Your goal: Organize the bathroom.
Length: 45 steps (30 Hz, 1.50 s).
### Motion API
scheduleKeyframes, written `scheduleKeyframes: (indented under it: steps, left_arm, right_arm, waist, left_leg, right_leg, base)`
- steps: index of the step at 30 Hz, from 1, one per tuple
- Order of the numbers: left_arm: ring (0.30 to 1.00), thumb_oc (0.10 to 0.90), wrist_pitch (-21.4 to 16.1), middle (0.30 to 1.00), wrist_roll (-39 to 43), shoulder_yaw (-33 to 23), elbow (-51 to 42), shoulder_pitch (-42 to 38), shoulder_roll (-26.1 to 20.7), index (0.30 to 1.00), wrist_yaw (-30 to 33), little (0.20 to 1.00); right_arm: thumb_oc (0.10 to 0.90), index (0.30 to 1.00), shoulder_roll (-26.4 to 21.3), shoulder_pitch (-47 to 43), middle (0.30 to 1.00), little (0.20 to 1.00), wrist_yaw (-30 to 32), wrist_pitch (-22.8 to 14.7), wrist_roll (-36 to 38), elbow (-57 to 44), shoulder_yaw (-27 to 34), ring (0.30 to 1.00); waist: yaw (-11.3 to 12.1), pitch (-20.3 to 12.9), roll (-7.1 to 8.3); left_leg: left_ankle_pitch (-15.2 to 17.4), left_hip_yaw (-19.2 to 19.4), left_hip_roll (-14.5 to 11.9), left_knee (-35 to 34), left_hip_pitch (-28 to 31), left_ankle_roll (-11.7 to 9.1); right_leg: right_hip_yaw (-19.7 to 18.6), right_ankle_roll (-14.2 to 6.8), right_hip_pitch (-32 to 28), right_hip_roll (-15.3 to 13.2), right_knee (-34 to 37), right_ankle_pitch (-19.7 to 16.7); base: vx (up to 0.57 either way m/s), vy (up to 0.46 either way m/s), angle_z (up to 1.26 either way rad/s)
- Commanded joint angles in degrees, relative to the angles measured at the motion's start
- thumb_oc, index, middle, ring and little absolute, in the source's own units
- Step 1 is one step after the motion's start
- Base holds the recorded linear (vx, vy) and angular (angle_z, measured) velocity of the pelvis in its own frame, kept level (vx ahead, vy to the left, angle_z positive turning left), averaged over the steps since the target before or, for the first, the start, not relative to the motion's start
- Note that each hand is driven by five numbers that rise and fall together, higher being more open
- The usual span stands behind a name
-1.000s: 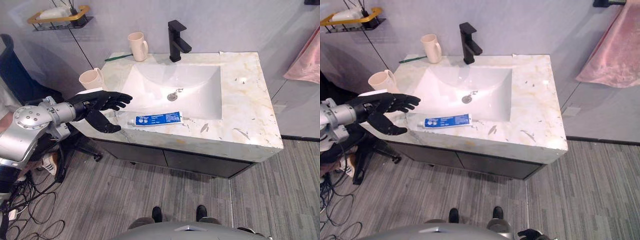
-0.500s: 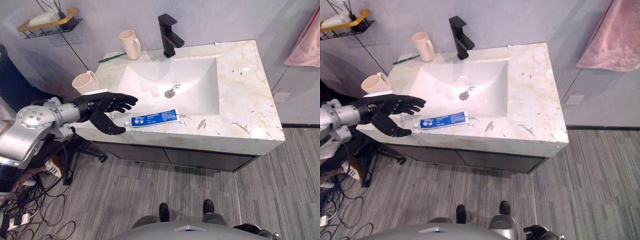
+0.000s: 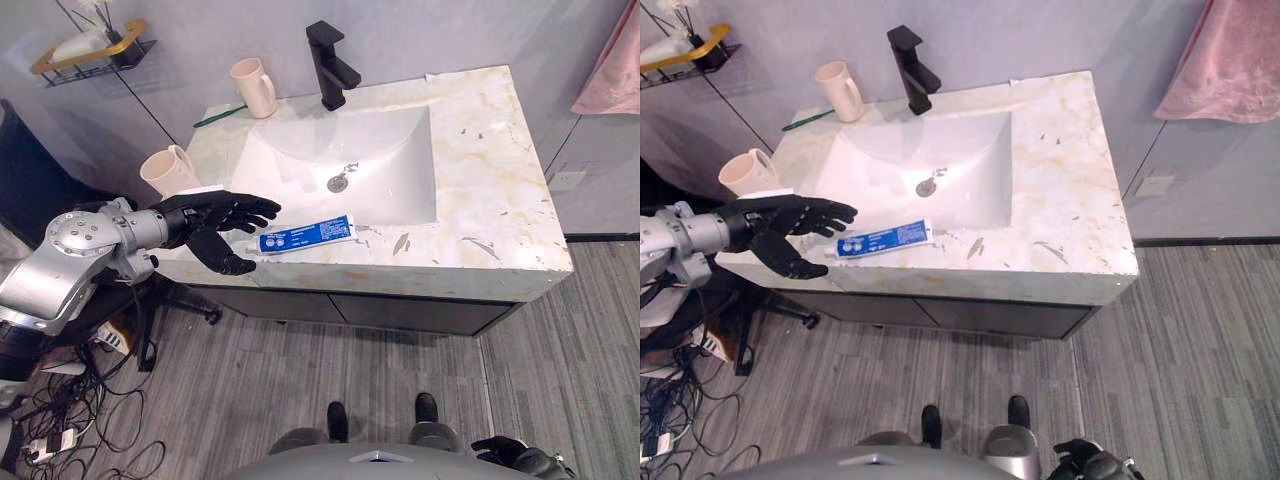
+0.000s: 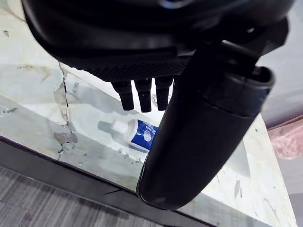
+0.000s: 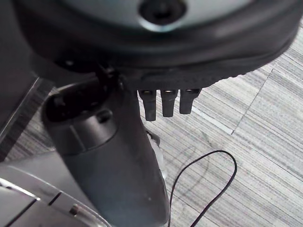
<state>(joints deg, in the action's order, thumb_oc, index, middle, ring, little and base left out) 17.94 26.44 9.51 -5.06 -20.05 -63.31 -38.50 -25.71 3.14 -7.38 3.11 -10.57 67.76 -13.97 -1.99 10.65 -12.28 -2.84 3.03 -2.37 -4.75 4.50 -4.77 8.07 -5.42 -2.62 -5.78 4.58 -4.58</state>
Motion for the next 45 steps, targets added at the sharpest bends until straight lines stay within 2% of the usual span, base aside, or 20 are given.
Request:
scheduleKeyframes:
  steps: [1,12,31,35,41,42,43,45]
  left_arm:
    - [0.900,0.800,-1.84,0.900,-0.19,-4.10,0.49,-7.68,-0.55,0.900,0.18,0.900]
    - [0.900,0.800,-1.77,0.900,-0.96,-2.64,-0.60,-8.55,-0.38,0.900,1.68,0.900]
    - [0.900,0.800,-1.56,0.900,-4.11,-2.25,-2.19,-8.12,-0.98,0.900,2.33,0.900]
    - [0.900,0.800,-1.36,0.900,-6.31,-2.46,-2.50,-7.33,-0.83,0.900,4.20,0.900]
    - [0.900,0.800,-3.11,0.900,-10.88,-2.16,-1.35,-7.92,-2.11,0.900,8.04,0.900]
    - [0.855,0.770,-3.27,0.855,-10.85,-2.27,-1.27,-7.97,-2.37,0.855,8.36,0.855]
    - [0.688,0.659,-3.51,0.688,-12.05,-2.51,-0.97,-8.02,-2.57,0.688,8.51,0.688]
    - [0.564,0.576,-3.75,0.564,-11.85,-2.38,-0.59,-8.38,-3.08,0.564,8.99,0.564]
  right_arm:
    - [0.800,0.900,-3.24,0.97,0.900,0.900,-0.22,0.20,-0.24,-1.14,0.28,0.900]
    - [0.800,0.900,-4.70,-0.16,0.900,0.900,-0.15,-0.51,1.20,-2.20,0.16,0.900]
    - [0.800,0.900,-6.93,-0.64,0.900,0.900,-0.47,-1.17,2.76,-3.98,0.87,0.900]
    - [0.800,0.900,-8.04,-0.92,0.900,0.900,-0.83,-1.34,3.81,-5.18,1.11,0.900]
    - [0.800,0.900,-9.45,-2.64,0.900,0.900,-1.36,-1.51,5.95,-7.27,0.58,0.900]
    - [0.800,0.900,-9.56,-2.95,0.900,0.900,-1.46,-1.45,6.54,-7.82,0.45,0.900]
    - [0.800,0.900,-9.71,-3.19,0.900,0.900,-1.62,-1.38,7.16,-8.50,0.33,0.900]
    - [0.800,0.900,-9.68,-3.65,0.900,0.900,-1.73,-1.48,8.40,-9.33,-0.01,0.900]
  waist:
    - [-0.82,-1.89,1.92]
    - [-1.05,0.39,1.34]
    - [-1.15,2.30,0.07]
    - [-1.39,3.27,-0.57]
    - [-1.62,5.76,-0.83]
    - [-1.58,6.19,-0.71]
    - [-1.57,6.74,-0.56]
    - [-1.53,7.55,-0.20]
  left_leg:
    - [0.48,2.72,-3.87,12.47,-5.42,-2.90]
    - [-0.29,1.99,-3.63,13.37,-7.38,-2.89]
    - [-1.51,0.74,-2.91,15.83,-9.78,-2.89]
    - [-1.93,0.62,-2.84,16.20,-11.07,-2.99]
    - [-2.37,0.79,-2.72,16.13,-14.24,-2.87]
    - [-2.43,0.77,-2.72,16.05,-14.74,-2.85]
    - [-2.59,0.69,-2.74,16.03,-15.37,-2.83]
    - [-2.72,0.57,-2.82,16.00,-16.36,-2.79]
  right_leg:
    - [-1.74,-3.98,5.38,-4.52,-13.47,8.59]
    - [-1.98,-3.71,7.87,-4.87,-15.80,9.09]
    - [-2.42,-3.40,10.36,-5.57,-18.78,9.58]
    - [-2.80,-3.38,12.05,-5.70,-19.43,9.44]
    - [-3.63,-3.19,16.46,-5.59,-20.88,9.15]
    - [-3.69,-3.10,17.19,-5.47,-21.11,9.08]
    - [-3.79,-3.01,18.01,-5.39,-21.39,9.01]
    - [-3.99,-2.94,19.27,-5.27,-21.84,8.81]
  base:
    - [0.00,0.000,0.00]
    - [-0.02,-0.001,0.01]
    - [0.00,0.005,0.02]
    - [0.00,0.026,-0.02]
    - [-0.08,0.018,0.00]
    - [-0.14,-0.004,-0.03]
    - [-0.10,-0.023,-0.04]
    - [-0.10,-0.049,0.03]
